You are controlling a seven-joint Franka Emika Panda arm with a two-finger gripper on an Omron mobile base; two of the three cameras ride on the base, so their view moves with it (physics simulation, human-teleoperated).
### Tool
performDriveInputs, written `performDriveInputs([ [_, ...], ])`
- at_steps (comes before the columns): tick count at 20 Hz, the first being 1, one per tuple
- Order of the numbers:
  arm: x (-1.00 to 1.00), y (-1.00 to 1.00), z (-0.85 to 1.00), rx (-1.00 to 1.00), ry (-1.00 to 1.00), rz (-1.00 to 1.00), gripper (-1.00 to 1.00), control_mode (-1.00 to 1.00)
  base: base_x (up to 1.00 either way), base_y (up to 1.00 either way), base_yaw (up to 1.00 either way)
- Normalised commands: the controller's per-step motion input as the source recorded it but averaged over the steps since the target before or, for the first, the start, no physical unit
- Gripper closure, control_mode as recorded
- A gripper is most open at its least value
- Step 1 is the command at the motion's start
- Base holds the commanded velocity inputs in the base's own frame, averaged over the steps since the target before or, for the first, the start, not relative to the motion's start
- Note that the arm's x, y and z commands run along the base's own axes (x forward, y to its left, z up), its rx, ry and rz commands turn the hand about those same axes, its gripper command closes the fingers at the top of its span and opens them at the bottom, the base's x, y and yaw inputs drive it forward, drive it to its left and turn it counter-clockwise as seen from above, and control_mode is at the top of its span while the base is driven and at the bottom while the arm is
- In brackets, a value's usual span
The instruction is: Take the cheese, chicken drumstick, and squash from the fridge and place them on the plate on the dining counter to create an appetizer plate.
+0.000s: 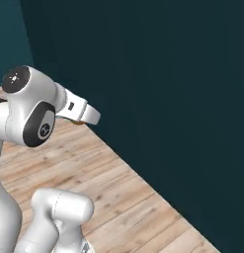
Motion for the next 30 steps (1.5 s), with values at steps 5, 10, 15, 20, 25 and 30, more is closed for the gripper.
performDriveInputs([
  [5, 0.0, 0.0, 0.0, 0.0, 0.0, 0.0, 1.0, 1.0, 1.0, -0.02, 0.77],
  [10, 0.0, 0.0, 0.0, 0.0, 0.0, 0.0, 1.0, 1.0, 1.0, -0.14, 0.77],
  [15, 0.0, 0.0, 0.0, 0.0, 0.0, 0.0, 1.0, 1.0, 1.0, -0.21, 0.72],
  [20, 0.0, 0.0, 0.0, 0.0, 0.0, 0.0, 1.0, 1.0, 1.0, -0.31, 0.66],
  [25, 0.0, 0.0, 0.0, 0.0, 0.0, 0.0, 1.0, 1.0, 1.0, -0.27, 0.68],
  [30, 0.0, 0.0, 0.0, 0.0, 0.0, 0.0, 1.0, 1.0, 1.0, -0.34, 0.71],
])
